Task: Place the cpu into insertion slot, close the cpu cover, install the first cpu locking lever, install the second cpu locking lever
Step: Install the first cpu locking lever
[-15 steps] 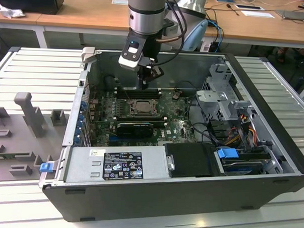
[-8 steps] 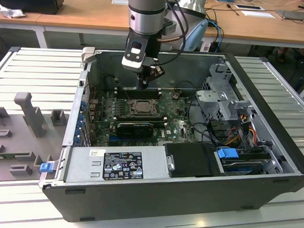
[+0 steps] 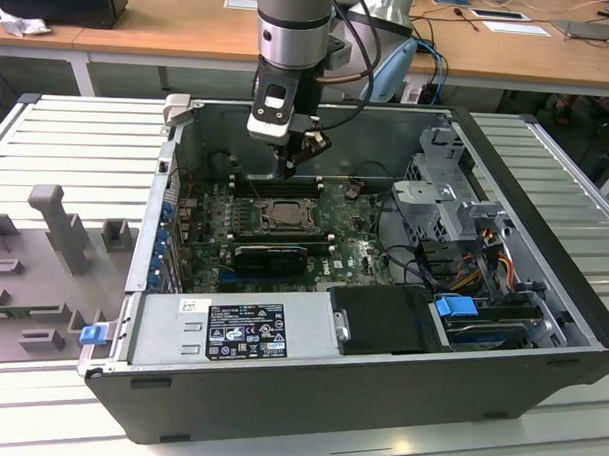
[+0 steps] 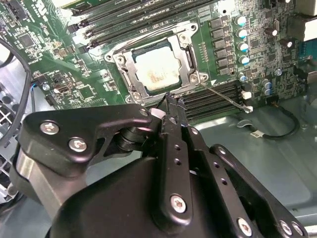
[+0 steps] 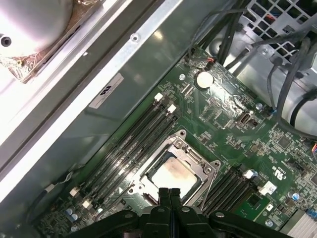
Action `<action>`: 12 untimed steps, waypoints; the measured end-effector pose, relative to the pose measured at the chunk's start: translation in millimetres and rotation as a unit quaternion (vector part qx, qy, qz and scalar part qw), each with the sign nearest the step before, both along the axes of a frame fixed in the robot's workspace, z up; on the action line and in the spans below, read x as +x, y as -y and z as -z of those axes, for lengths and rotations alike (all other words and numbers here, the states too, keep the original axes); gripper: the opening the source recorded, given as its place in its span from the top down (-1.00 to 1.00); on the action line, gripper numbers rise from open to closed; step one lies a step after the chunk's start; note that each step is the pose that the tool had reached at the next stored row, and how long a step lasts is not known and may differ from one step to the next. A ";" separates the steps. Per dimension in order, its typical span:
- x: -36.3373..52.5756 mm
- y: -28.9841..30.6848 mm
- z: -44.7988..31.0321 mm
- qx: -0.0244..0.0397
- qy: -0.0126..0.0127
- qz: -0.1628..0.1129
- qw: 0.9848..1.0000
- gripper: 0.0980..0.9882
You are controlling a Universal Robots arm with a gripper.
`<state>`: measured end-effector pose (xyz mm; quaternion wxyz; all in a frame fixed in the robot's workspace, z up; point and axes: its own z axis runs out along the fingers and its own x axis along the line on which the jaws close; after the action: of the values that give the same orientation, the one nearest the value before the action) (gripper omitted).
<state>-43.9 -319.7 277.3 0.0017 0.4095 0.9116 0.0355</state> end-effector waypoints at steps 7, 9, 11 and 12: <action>0.0 0.0 0.0 0.000 0.000 -0.020 1.000 0.98; 0.0 0.0 0.0 0.000 0.000 -0.027 1.000 0.98; 0.0 0.0 0.0 0.000 0.000 -0.034 0.999 0.98; 0.0 0.0 0.0 0.000 0.000 -0.036 0.999 0.98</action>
<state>-43.9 -319.7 277.3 0.0004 0.3767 0.9257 0.0355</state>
